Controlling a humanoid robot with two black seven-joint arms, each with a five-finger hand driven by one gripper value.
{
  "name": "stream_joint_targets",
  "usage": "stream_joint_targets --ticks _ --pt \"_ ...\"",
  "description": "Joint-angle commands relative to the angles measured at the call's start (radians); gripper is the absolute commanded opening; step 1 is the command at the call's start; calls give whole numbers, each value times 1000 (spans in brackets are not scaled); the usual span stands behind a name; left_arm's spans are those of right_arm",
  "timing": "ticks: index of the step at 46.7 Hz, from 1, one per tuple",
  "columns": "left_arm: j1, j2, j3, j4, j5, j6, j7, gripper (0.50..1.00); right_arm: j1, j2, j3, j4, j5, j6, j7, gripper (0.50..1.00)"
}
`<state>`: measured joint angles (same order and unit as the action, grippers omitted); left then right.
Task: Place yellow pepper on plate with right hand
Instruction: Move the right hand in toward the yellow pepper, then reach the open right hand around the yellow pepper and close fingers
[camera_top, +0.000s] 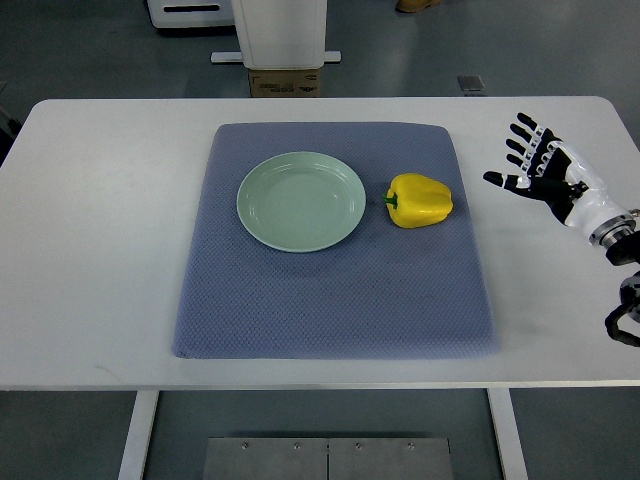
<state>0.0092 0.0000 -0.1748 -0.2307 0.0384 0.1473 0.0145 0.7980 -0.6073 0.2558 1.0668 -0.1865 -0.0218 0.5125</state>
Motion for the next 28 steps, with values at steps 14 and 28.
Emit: stream_joint_targets --ticks 14,28 --pt "0 0 0 1 0 0 -1 1000 155 0 -213 -37 -186 -6 12 1000" --pt "0 0 0 1 0 0 1 1000 296 49 -437 -68 -292 -43 12 1000"
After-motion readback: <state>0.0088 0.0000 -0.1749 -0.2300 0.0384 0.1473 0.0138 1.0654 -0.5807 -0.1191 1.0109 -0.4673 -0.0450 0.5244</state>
